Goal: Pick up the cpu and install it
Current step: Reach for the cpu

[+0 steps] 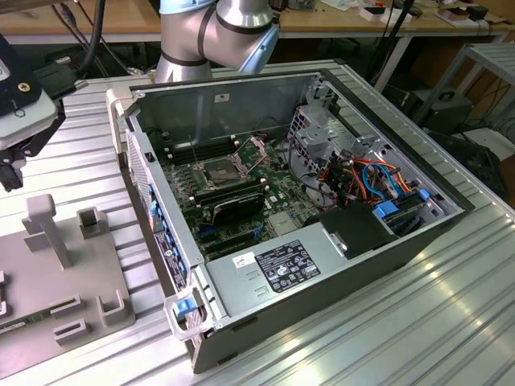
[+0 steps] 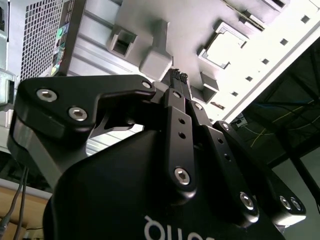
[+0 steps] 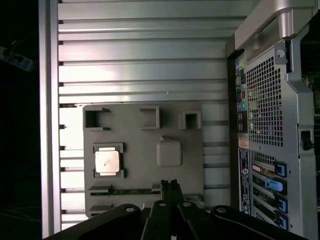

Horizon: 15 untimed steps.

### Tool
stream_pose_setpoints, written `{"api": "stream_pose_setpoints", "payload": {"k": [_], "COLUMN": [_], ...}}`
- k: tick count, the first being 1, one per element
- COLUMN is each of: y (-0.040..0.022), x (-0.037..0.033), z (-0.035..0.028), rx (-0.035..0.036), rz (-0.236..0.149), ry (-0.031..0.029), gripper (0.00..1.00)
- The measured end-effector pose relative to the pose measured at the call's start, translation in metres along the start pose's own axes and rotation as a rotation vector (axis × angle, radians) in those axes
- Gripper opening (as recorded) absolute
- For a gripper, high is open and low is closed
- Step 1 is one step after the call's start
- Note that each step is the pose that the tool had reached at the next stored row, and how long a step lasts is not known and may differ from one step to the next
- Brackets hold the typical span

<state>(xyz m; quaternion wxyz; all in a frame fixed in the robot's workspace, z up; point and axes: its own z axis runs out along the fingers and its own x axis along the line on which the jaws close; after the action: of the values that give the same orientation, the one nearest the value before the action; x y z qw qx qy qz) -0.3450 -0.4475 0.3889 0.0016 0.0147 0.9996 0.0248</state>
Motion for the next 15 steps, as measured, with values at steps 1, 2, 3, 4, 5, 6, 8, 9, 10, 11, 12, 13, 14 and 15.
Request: {"api": "stream_pose_setpoints", "payload": {"k": [1, 2, 3, 4, 5, 6, 8, 9, 10, 11, 12, 13, 14, 15], "y": [-0.0001, -0.0002, -0.0003, -0.0003, -0.0004, -0.0004, -0.0004, -0.0004, -0.0004, -0.0004, -0.0004, -0.0004, -0.0004, -0.0004], "x": [0.0015, 0.0032, 0.0043, 0.0051, 0.0054, 0.0054, 0.0055, 0.0056, 0.0056, 0.0056, 0.0056, 0.0056, 0.0056, 0.0056], "z": [0.0, 0.0, 0.0001, 0.0, 0.0001, 0.0001, 0.0001, 0.0001, 0.0001, 0.0001, 0.0001, 0.0001, 0.0003, 0.0007], "rx": [0.0, -0.0001, -0.0001, -0.0001, -0.0001, -0.0001, -0.0001, -0.0001, -0.0001, -0.0001, -0.0001, -0.0001, 0.0, -0.0001], "rz": [0.0, 0.0, 0.0, 0.0, 0.0, 0.0, 0.0, 0.0, 0.0, 0.0, 0.0, 0.0, 0.0, 0.0], "ry": [-0.0001, -0.0001, -0.0001, -0.0001, -0.0001, -0.0001, -0.0001, -0.0001, -0.0001, -0.0001, -0.0001, 0.0, 0.0001, -0.0001], "gripper": [0.11, 0.11, 0.11, 0.11, 0.11, 0.11, 0.11, 0.11, 0.11, 0.11, 0.11, 0.11, 0.11, 0.11]}}
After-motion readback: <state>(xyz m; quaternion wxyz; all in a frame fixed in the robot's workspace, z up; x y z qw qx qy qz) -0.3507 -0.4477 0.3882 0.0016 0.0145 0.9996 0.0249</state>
